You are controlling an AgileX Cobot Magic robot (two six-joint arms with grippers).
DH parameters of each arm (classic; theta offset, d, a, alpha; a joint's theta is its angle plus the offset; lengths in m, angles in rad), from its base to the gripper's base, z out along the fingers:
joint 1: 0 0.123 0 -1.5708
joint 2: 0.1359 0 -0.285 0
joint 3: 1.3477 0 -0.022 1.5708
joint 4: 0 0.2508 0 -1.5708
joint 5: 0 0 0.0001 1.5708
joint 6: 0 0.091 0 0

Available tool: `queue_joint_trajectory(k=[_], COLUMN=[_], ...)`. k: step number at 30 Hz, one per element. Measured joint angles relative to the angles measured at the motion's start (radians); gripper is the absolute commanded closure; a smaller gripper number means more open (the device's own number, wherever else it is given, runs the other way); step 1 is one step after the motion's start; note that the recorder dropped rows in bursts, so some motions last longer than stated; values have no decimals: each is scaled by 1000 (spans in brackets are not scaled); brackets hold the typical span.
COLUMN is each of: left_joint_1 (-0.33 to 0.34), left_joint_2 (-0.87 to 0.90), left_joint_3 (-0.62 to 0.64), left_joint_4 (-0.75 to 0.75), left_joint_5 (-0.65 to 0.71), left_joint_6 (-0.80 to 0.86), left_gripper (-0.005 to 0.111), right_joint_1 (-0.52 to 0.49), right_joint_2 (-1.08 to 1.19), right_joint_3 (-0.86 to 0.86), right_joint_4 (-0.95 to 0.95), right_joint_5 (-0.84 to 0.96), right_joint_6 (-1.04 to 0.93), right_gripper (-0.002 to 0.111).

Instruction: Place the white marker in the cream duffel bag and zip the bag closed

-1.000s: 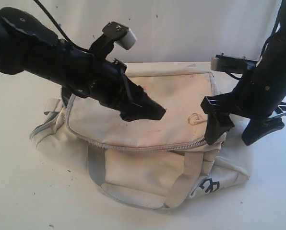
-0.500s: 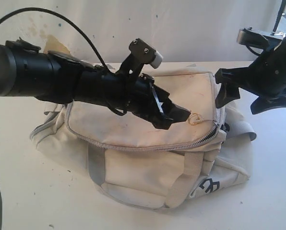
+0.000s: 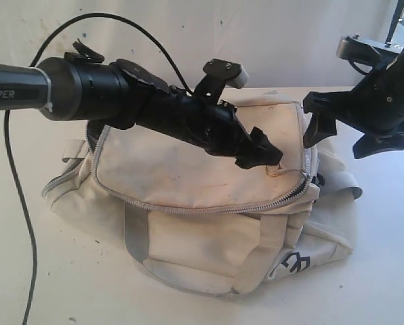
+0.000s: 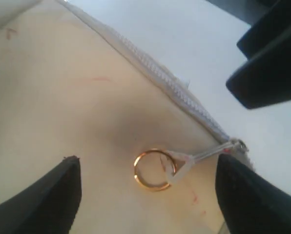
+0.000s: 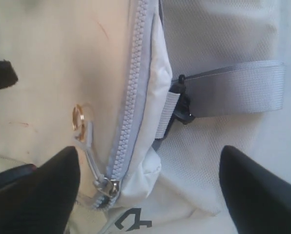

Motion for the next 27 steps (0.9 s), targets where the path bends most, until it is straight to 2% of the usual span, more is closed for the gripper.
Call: queue_joint_trajectory(k=[3,9,18,24,27], left_joint_1=[0,0,-17,-19,-19], left_joint_2=[24,71,120,148,161], left_joint_3=[-40,-112,-137,-137,-137], left_joint_4=[111,151,107,15,-10], left_joint_5=[43,87,99,93,83], left_joint_6=[-43,-28,149,263,282], left_gripper=[21,21,21,21,32], right_joint_1=[-9,-48,-53,-53,-53], right_joint_2=[0,0,0,0,0], right_joint_3=[0,0,0,0,0], right_joint_4=[14,70,77,77,77], right_joint_5=[-4,-18,-18,-18,-18], right_joint_6=[11,18,11,0,-4], right_gripper=[35,35,35,35,35])
